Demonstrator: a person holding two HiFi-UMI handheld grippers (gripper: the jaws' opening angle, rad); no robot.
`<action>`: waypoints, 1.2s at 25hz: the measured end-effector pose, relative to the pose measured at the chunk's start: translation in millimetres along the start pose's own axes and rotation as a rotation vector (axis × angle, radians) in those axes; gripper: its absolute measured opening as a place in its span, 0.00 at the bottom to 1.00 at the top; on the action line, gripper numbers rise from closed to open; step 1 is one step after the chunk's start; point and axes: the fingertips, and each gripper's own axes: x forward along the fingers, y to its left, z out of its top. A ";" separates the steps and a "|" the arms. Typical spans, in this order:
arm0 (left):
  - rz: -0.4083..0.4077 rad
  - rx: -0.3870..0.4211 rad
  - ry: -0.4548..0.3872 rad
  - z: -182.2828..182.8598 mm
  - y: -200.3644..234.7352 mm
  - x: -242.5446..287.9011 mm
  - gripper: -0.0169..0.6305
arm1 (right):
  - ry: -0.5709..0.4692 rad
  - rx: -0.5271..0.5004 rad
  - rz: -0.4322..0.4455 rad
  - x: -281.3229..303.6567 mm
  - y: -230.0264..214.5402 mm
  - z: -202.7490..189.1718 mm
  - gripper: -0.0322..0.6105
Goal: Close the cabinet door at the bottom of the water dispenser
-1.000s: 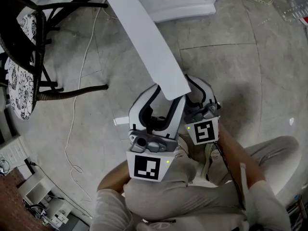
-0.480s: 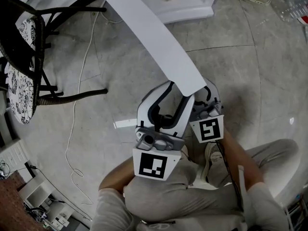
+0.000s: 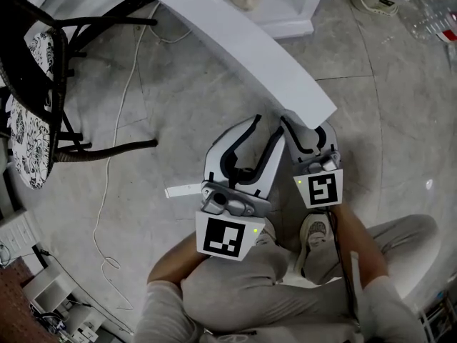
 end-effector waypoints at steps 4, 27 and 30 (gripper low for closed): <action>0.020 -0.006 0.014 -7.8 6.9 1.0 0.21 | -0.005 0.015 -0.036 0.3 -13.8 0.4 0.32; -0.100 0.073 0.057 -44.6 -2.8 100.4 0.14 | -0.089 0.130 -0.272 21.2 -109.6 15.5 0.27; -0.115 0.113 0.060 -45.7 -2.4 115.0 0.13 | -0.104 0.141 -0.282 29.6 -123.9 17.5 0.27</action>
